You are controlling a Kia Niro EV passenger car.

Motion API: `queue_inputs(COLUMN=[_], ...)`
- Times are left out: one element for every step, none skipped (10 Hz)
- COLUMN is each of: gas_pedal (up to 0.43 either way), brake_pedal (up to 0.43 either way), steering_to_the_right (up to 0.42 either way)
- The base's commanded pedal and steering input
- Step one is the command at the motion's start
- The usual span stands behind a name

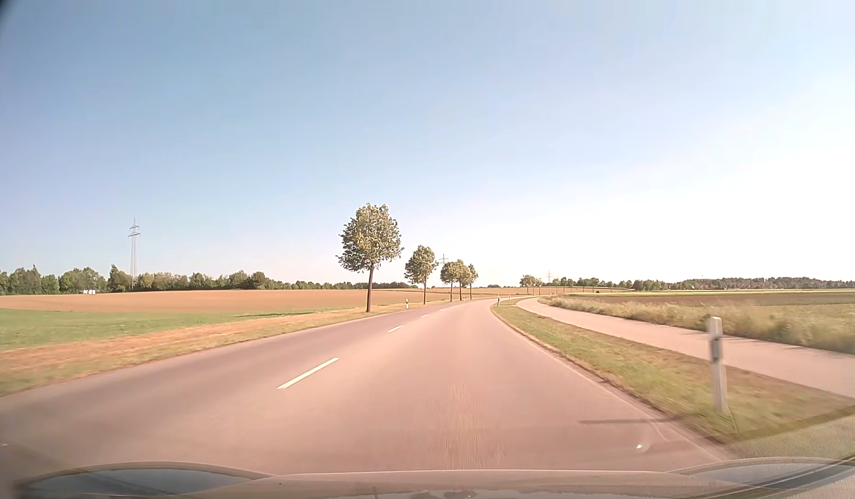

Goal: Follow the waypoints while adhering to traffic rules and regulations

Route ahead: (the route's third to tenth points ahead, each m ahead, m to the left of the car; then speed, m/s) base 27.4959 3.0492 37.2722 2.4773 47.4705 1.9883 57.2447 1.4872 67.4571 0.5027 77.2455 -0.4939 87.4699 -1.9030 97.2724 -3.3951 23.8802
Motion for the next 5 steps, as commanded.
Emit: queue_inputs(gas_pedal=[0.287,0.287,0.287,0.287,0.287], brake_pedal=[0.012,0.012,0.012,0.012,0.012], steering_to_the_right=[0.006,0.006,0.006,0.006,0.006])
